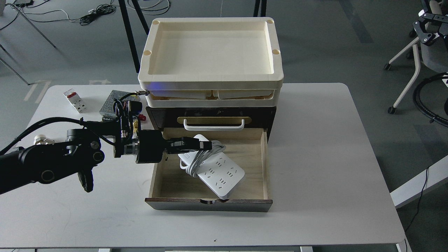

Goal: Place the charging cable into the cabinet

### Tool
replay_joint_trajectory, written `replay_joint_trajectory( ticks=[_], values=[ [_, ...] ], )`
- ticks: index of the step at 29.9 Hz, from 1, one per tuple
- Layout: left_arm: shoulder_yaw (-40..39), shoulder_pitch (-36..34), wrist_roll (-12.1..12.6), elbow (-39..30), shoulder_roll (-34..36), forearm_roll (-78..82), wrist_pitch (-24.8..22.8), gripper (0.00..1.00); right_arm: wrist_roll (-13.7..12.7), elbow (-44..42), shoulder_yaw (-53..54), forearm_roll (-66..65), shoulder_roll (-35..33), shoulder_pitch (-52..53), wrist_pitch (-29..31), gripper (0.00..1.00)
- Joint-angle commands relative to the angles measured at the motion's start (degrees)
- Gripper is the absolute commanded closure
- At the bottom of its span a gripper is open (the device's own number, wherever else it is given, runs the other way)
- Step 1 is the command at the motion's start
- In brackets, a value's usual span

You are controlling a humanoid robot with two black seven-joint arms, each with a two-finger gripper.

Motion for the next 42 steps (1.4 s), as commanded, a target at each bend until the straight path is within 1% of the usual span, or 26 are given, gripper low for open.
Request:
replay_joint_trajectory(
  ticks=[1, 10, 16, 18, 21, 22, 23, 24, 26, 33, 36, 42],
  values=[
    [-0.4, 0.6, 0.0, 1.6, -0.4, 0.0, 0.1, 1.00, 0.0, 0.0, 0.0, 0.0, 0.0, 0.0, 0.0, 0.01],
    [-0.4, 0.8, 0.0, 6.3, -1.6, 0.0, 0.1, 1.00, 0.0, 0.1, 0.0, 0.0, 0.0, 0.0, 0.0, 0.01],
    [-0.1, 1.4, 0.0, 6.5, -1.7, 0.2, -0.4, 1.00, 0.0, 0.1, 0.0, 0.0, -0.1, 0.0, 0.0, 0.01],
    [-0.1, 1.5, 0.0, 6.4, -1.6, 0.3, -0.6, 0.97, 0.0, 0.1, 0.0, 0.0, -0.2, 0.0, 0.0, 0.01],
    [-0.3, 1.4, 0.0, 5.5, -1.6, 0.4, -1.1, 0.86, 0.0, 0.1, 0.0, 0.0, -0.2, 0.0, 0.0, 0.01],
    [-0.3, 1.4, 0.0, 5.2, -1.5, 0.4, -1.2, 0.78, 0.0, 0.1, 0.0, 0.0, -0.2, 0.0, 0.0, 0.01],
    [-0.4, 1.4, 0.0, 4.8, -1.4, 0.4, -1.3, 0.66, 0.0, 0.1, 0.0, 0.0, -0.2, 0.0, 0.0, 0.01],
    [-0.4, 1.4, 0.0, 4.4, -1.2, 0.4, -1.3, 0.58, 0.0, 0.1, 0.0, 0.0, -0.2, -0.1, 0.0, 0.01],
    [-0.4, 1.4, 0.0, 3.9, -0.8, 0.5, -1.3, 0.46, 0.0, 0.1, 0.0, 0.0, -0.2, -0.2, 0.0, 0.01],
    [-0.8, 1.4, 0.0, 1.6, 1.7, 0.3, -1.3, 0.36, 0.0, 0.1, 0.0, 0.0, -0.2, -0.3, 0.0, 0.01],
    [-0.8, 1.4, 0.0, -1.1, 4.6, 0.2, -1.3, 0.32, 0.0, 0.1, 0.0, 0.0, -0.2, -0.3, 0.0, 0.01],
    [-2.5, 2.2, 0.0, -9.4, 13.7, -0.1, -1.3, 0.27, 0.0, 0.1, 0.1, 0.0, -0.3, -0.3, 0.0, 0.01]
  ],
)
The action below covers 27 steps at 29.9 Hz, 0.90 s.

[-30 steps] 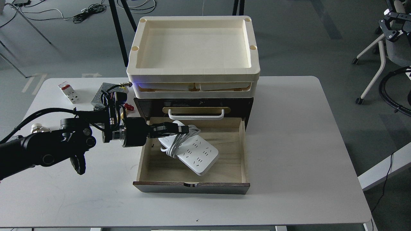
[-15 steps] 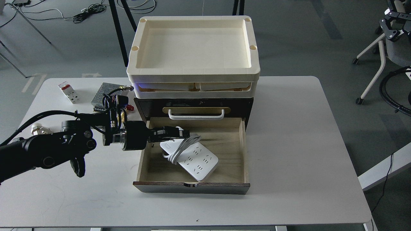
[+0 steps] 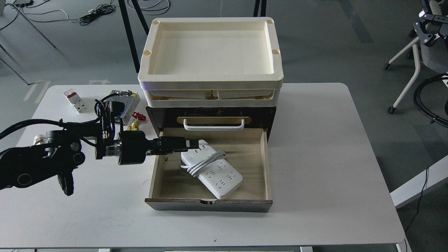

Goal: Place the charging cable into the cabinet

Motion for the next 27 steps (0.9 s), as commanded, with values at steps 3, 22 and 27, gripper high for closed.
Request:
replay_joint_trajectory(
  ticks=[3, 22, 27],
  values=[
    [-3.2, 1.2, 0.0, -5.4, 8.2, -1.8, -0.1, 0.26, 0.0, 0.0, 0.0, 0.0, 0.0, 0.0, 0.0, 0.01],
    [-34.8, -1.0, 0.0, 12.9, 9.8, -50.3, -4.8, 0.15, 0.1, -0.5, 4.2, 0.0, 8.4, 5.6, 0.0, 0.01],
    [-35.5, -2.6, 0.0, 25.8, 0.1, -52.5, -4.8, 0.14, 0.1, -1.5, 3.3, -0.2, 12.0, 7.4, 0.0, 0.01]
  ],
)
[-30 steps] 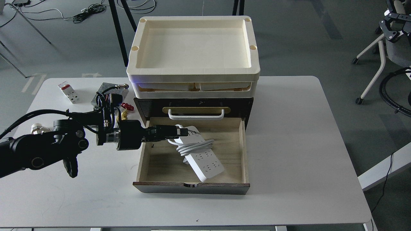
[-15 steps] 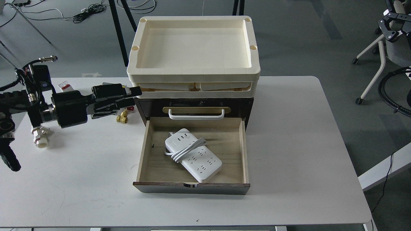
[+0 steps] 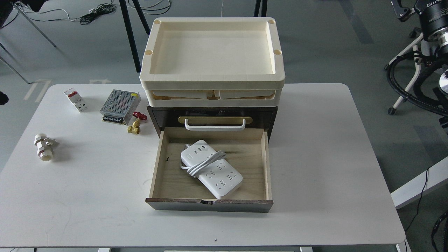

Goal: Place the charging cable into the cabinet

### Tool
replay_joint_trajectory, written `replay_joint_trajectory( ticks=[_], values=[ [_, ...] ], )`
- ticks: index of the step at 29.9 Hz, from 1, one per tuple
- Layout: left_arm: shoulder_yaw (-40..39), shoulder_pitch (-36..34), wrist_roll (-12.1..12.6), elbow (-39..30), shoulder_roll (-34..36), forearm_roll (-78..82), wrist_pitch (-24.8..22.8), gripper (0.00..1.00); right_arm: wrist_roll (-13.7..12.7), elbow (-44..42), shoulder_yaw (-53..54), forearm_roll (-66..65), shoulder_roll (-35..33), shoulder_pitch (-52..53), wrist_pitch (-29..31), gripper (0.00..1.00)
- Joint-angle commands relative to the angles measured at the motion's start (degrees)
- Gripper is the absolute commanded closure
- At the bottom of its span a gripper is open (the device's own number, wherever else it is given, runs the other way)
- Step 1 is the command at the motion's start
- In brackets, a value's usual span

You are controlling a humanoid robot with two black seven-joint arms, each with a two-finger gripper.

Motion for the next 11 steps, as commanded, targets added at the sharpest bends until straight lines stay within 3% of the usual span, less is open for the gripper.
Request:
replay_joint_trajectory(
  ticks=[1, 9, 11],
  values=[
    [-1.1, -0.4, 0.0, 8.6, -5.3, -1.6, 0.0, 0.14, 0.0, -0.3, -0.8, -0.2, 2.1, 0.9, 0.0, 0.01],
    [-1.8, -0.5, 0.0, 11.3, -6.9, -2.0, 0.0, 0.13, 0.2, -0.4, -0.2, -0.7, 4.1, 1.2, 0.0, 0.01],
    [-1.9, -0.5, 0.0, 11.3, -6.9, -2.0, 0.0, 0.13, 1.2, -0.3, -0.1, -0.7, 4.4, 1.0, 0.0, 0.01]
  ],
)
